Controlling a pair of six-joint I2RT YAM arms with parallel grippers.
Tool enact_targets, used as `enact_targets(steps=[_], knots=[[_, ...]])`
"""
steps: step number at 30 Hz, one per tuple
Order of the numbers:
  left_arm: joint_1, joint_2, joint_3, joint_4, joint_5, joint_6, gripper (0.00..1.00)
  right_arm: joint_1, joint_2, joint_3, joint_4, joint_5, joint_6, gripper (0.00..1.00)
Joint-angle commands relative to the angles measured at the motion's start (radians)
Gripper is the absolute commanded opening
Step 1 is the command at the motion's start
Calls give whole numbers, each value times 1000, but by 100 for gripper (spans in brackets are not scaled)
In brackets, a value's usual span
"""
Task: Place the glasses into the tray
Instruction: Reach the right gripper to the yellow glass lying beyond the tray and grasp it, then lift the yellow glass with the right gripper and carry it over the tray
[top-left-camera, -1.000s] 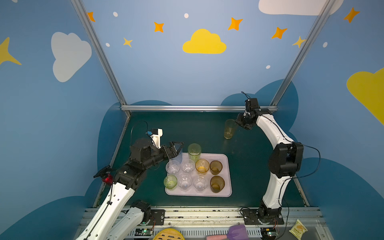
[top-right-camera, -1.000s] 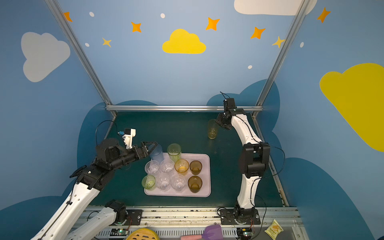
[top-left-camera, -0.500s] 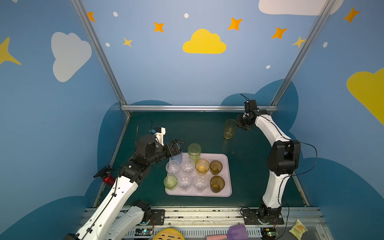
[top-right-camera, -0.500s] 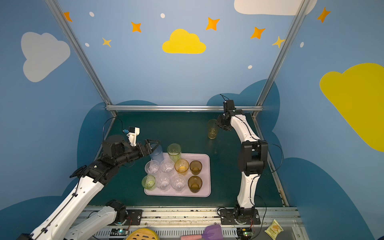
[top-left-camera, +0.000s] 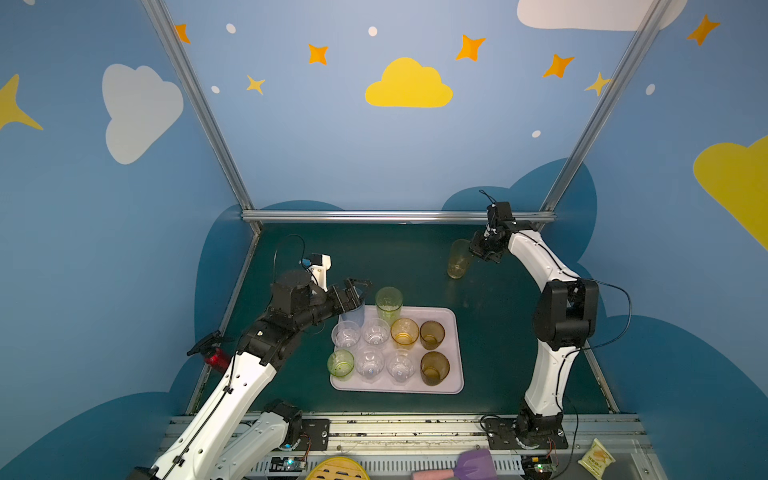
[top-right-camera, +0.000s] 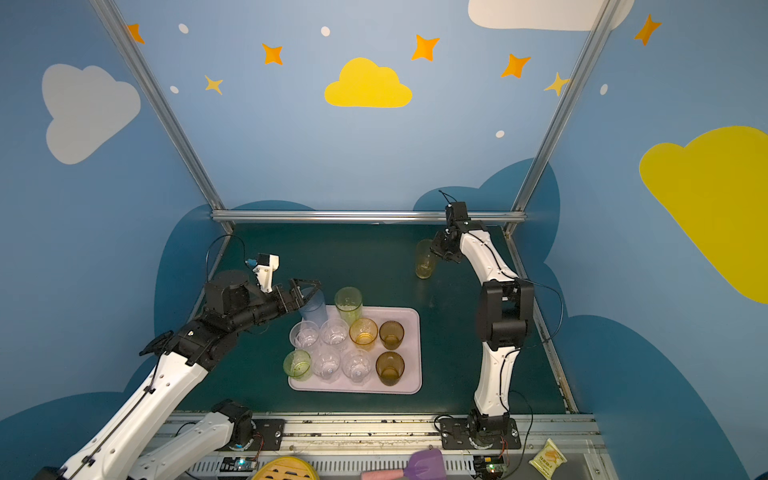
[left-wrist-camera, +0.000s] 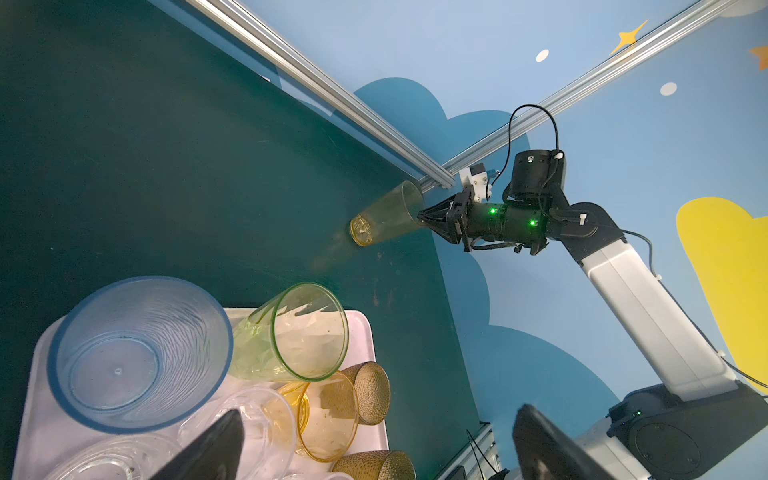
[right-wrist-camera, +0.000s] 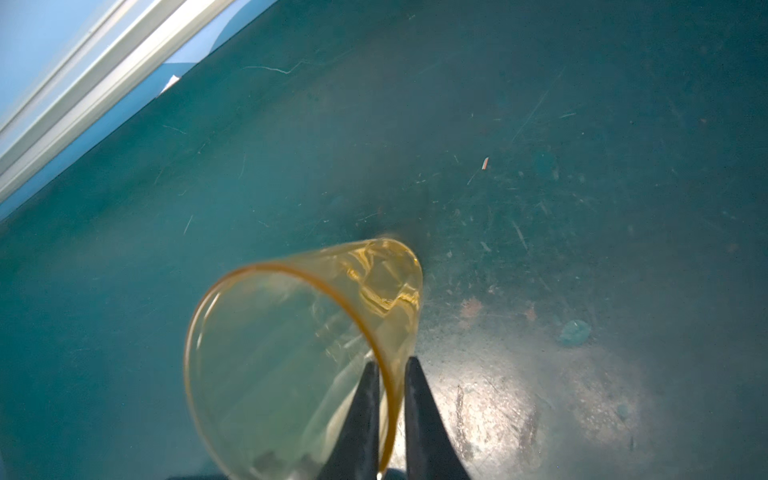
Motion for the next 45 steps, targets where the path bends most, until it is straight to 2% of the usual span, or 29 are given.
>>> enact_targets(steps=[1,7,19,33,40,45], knots=[[-5,-9,19,16,-5,5,100,-1,-13,-19,-7,-2,-2,10],[-4,-8,13,17,-14,9,100,0,-19,-19,-13,-8,-2,0],[-8,6,13,31,-7,3,100,3,-108,-75,-9,2,-10,0],[-14,15,40,21,-17,31,100,34,-317,-196,19,21,-11,0],[-15,17,69,17,-35,127,100,125,-447,-238,-17,127,-51,0],[-17,29,51,24,-34,142,100,200,-532,-299,-21,143,-52,0]])
